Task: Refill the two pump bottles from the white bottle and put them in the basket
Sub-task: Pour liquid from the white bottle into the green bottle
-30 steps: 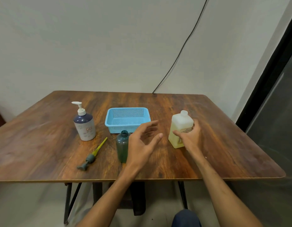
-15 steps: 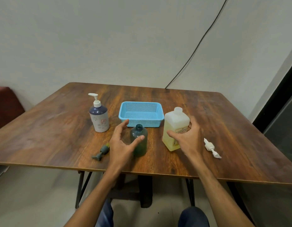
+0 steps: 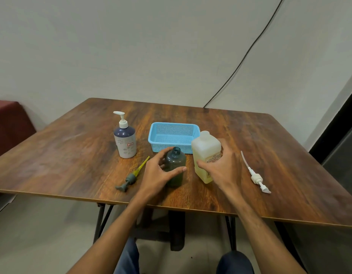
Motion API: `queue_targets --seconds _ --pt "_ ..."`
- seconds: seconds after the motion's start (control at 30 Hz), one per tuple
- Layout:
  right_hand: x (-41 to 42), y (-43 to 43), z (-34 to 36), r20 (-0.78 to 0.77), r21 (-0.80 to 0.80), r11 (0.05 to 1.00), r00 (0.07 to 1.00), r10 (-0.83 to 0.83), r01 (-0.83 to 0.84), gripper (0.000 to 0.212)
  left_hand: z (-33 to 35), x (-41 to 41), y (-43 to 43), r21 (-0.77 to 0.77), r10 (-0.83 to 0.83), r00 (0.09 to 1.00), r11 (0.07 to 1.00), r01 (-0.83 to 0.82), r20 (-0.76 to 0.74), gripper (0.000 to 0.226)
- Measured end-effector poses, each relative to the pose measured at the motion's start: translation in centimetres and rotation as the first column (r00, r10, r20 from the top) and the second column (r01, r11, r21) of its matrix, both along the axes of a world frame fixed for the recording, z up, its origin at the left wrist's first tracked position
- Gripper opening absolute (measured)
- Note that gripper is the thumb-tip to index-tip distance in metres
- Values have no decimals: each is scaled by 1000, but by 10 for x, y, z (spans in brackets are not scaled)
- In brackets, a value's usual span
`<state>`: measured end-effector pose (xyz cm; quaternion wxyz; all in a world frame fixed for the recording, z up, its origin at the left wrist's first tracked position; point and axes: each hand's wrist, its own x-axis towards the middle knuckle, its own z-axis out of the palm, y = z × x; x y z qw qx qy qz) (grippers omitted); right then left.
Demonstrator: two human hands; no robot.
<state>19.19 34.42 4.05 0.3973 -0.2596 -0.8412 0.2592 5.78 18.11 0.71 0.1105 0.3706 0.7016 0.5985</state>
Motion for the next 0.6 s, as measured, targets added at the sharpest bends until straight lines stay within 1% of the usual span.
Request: queue_targets --seconds 0.2,0.37,0.6 --pt "1 -4 12 73 95 995 997 22 -29 74 22 -8 3 25 31 992 999 -28 -122 75" --pt "0 -3 25 182 244 969 983 -11 -34 74 29 -14 4 -45 41 973 998 -53 -226 77" --pt "-2 1 32 291 407 913 952 -95 -34 75 35 -15 6 -106 42 962 992 -73 -269 80"
